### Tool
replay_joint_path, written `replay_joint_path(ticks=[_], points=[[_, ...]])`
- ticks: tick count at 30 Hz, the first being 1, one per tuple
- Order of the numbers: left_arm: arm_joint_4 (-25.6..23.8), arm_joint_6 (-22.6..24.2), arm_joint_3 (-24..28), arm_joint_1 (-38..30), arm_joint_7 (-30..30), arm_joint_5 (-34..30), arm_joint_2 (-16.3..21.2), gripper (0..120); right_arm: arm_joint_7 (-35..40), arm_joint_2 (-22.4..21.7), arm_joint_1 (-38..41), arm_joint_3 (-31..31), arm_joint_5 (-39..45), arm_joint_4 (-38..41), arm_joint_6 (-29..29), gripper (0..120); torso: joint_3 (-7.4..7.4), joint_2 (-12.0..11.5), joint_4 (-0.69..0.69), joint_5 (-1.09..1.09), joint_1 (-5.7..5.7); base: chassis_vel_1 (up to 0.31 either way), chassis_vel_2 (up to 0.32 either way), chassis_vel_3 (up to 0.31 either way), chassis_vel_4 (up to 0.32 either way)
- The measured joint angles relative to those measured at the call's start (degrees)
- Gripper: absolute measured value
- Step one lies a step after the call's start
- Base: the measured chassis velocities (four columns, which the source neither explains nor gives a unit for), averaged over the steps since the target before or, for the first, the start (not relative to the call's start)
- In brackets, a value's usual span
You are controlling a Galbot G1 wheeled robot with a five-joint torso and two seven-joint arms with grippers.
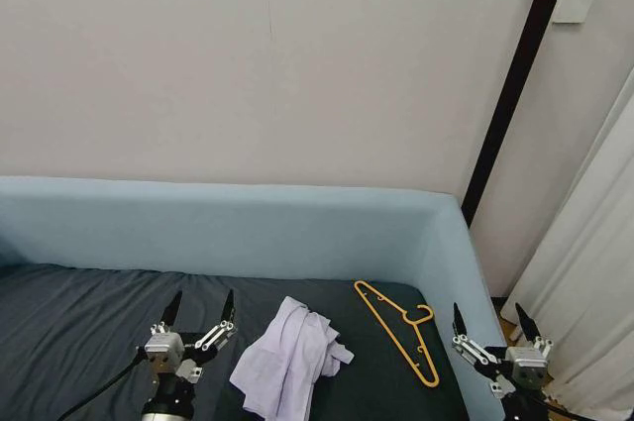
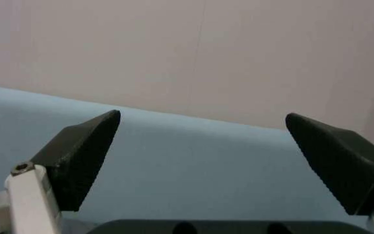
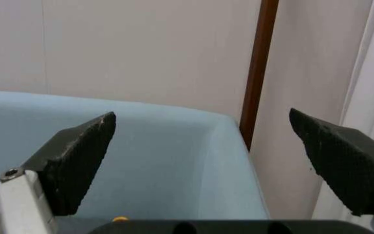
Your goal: Pick up the clothes from the sofa and hang them on the clothes hanger.
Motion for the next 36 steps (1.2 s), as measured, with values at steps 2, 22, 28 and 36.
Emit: replay_joint_path(ticks=[2,22,28,36], points=[[0.37,-0.05,0.01,-0.21,-0.02,0.00,-0.09,100,0.00,0.02,0.26,-0.14,0.04,-0.44,0.00,100,0.00,0.00,0.00,0.00,0.00,0.000,0.000,0.000,0.000],[1.33,-0.51,0.72,-0.69,-0.27,1.11,-0.73,100,5.62,1.37,1.89,-1.56,4.20,-0.29,-4.93,100,0.00,0.00,0.00,-0.01,0.00,0.000,0.000,0.000,0.000],[0.77,-0.47,0.71,-0.45,-0.30,1.40,-1.34,100,5.49,1.90,1.45,-1.64,2.72,0.14,-4.67,100,0.00,0.00,-0.01,0.00,0.00,0.000,0.000,0.000,0.000],[0.46,-1.38,0.98,0.56,-0.33,2.69,-2.75,100,4.93,0.42,2.72,-2.63,4.94,-2.38,-3.45,100,0.00,0.00,0.00,0.00,0.00,0.000,0.000,0.000,0.000]])
